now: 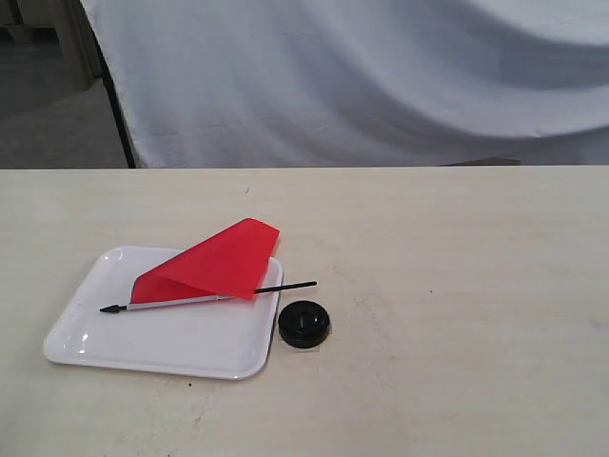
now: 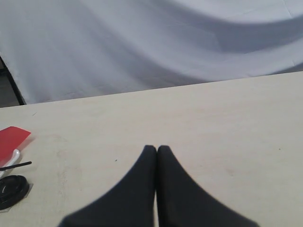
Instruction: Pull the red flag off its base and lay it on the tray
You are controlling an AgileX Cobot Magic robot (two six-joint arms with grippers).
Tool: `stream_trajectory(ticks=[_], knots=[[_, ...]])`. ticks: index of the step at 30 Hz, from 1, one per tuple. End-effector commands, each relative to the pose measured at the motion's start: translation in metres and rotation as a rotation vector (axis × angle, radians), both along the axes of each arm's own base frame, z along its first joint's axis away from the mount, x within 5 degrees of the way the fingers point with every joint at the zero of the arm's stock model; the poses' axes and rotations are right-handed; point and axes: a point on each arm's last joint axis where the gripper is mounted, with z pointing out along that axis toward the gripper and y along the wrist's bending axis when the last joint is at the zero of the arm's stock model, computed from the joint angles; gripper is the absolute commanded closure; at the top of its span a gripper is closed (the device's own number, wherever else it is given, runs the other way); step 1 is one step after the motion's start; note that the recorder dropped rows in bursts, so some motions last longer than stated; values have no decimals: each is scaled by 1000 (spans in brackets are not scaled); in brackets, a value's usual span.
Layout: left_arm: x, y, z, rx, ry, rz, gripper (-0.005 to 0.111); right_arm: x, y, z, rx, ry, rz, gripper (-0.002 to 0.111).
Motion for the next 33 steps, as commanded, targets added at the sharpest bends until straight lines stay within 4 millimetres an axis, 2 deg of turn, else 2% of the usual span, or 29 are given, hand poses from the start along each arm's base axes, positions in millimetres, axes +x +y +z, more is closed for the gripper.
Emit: stream_trajectory(ticks=[1,5,33], knots=[[0,0,0,-7,-3,-2,105,-1,0,-5,-9,43,3,108],[0,0,0,-7,-3,-2,105,-2,0,-10,-30,101,5,108],[0,0,0,-7,-3,-2,105,-2,0,-10,-23,101,4,108]])
